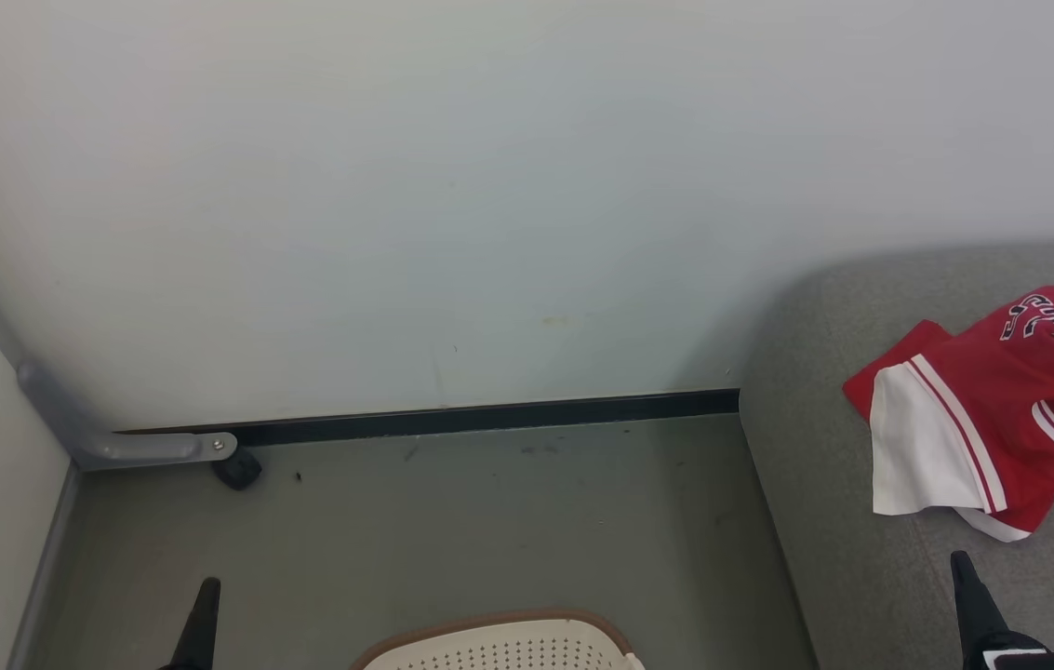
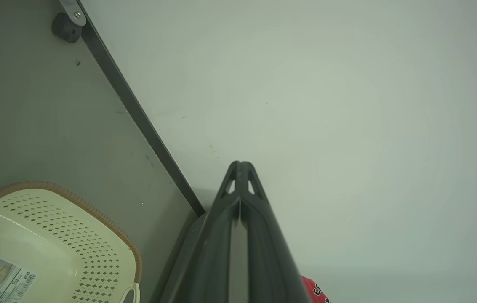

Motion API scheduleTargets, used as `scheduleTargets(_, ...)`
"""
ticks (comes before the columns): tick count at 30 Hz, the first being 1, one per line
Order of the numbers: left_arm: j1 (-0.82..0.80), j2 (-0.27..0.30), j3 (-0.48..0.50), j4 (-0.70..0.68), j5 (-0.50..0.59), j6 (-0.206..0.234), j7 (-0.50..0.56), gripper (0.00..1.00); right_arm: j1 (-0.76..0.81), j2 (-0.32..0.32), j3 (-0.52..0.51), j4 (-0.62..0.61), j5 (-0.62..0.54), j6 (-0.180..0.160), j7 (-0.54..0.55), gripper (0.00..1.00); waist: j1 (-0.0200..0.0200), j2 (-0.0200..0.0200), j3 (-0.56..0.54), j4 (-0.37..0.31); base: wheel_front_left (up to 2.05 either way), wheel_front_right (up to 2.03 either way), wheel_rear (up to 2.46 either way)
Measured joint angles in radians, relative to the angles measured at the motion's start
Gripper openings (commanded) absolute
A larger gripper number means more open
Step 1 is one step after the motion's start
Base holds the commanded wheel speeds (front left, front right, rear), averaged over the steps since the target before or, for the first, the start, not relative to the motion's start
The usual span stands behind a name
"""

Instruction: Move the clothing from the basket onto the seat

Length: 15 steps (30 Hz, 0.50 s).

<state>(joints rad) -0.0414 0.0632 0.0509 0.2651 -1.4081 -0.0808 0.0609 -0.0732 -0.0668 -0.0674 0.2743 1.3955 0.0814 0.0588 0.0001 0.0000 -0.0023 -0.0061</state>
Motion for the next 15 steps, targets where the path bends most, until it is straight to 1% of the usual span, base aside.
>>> scheduleTargets(8, -0.02, -0.008, 0.019, 0.016, -0.097, -0.026, 0.027, 0.0, -0.001, 0.011, -0.034, 0.016, 0.104, 0.021, 0.03, 0.0, 0.0, 0.0, 0.002, 0.003, 0.0, 0.0, 0.0)
scheduleTargets(15, -0.034, -0.018, 0.039, 0.027, -0.178, -0.036, 0.052, 0.0, -0.009, 0.022, -0.064, 0.024, 0.197, 0.037, 0.053, 0.0, 0.0, 0.0, 0.004, 0.006, 0.0, 0.0, 0.0)
